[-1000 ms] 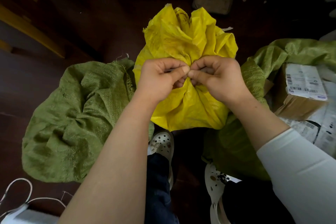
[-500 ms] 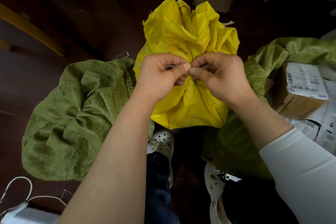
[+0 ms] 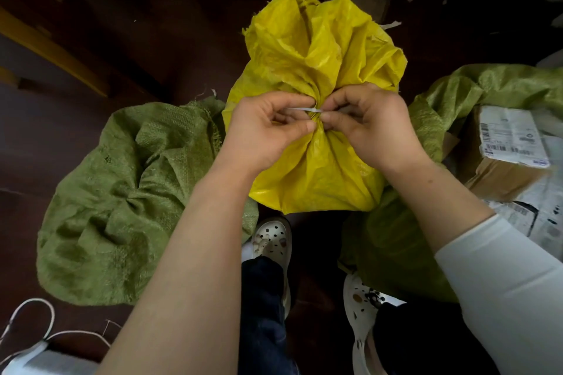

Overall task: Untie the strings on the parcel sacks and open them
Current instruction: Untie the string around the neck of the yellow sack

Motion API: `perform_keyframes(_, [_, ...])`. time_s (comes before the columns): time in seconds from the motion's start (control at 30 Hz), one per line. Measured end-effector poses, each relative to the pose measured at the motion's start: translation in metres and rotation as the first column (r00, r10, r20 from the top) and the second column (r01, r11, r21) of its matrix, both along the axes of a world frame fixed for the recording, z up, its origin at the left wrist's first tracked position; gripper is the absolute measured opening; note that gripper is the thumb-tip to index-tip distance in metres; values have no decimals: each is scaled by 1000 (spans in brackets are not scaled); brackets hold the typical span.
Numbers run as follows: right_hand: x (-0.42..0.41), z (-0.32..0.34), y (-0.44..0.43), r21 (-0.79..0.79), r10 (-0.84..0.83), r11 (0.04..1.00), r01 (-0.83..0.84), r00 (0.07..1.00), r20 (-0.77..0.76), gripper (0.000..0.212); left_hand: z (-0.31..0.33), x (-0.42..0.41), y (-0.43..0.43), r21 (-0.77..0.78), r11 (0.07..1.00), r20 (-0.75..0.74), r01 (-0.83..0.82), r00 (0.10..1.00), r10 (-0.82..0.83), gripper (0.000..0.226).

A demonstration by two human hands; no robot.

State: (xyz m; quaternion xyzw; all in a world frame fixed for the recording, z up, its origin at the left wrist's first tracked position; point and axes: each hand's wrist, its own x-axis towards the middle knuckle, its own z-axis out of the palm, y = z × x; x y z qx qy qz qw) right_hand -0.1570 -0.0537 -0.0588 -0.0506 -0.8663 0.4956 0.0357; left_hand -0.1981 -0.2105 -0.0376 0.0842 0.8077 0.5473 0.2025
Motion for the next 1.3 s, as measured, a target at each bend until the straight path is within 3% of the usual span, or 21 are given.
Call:
perform_keyframes(0.23, [1,2,0,95,48,994,-45,998,-30,7,-11,-3,1,-28,1000,-125,3,992,-6,13])
perform_keyframes(0.43, [3,0,4,8,15,1000,-15,1000,5,7,-11,-1,2,9,1000,-134,-4,991,5,10])
perform_keyframes(0.6, [3,3,-2,160,57,986,-52,998,-30,12,-11,0,4,-20,1000,-147,3,989,-6,9])
perform_keyframes(0.67, [4,3,2,54,-20,998,22,999,-38,9,-9,-2,0,-9,998,-159,-58,986,56,6])
perform_keyframes(0.7, [5,5,7,-130,-136,982,135,991,0,4,-9,-4,-4,14,992,-148,-128,980,129,5])
perform_keyframes(0.77, [7,11,20,-481,-353,788,385,922,161,12,-7,-6,-14,66,951,-81,-301,949,306,21])
perform_keyframes(0.8, [9,13,24,-596,-381,669,444,893,237,16,-6,-6,-16,94,929,-35,-359,931,363,26])
perform_keyframes(0.83, [11,14,25,-641,-371,613,462,885,283,17,-4,-6,-15,99,919,-7,-381,924,383,27])
perform_keyframes(0.97, [12,16,10,-643,-274,646,410,912,305,9,1,-5,3,67,947,49,-314,949,311,14])
perform_keyframes(1.03, [13,22,10,-655,-304,623,426,904,299,8,7,-2,8,90,948,126,-305,948,293,27])
perform_keyframes(1.1, [19,31,15,-699,-374,531,479,873,314,10,14,5,12,92,952,161,-293,948,276,54])
perform_keyframes(1.17, [29,44,23,-738,-452,411,535,823,344,10,23,14,19,26,958,145,-287,949,280,65])
perform_keyframes(1.3, [60,80,33,-762,-504,374,528,806,311,9,50,42,40,-80,954,39,-290,955,294,48])
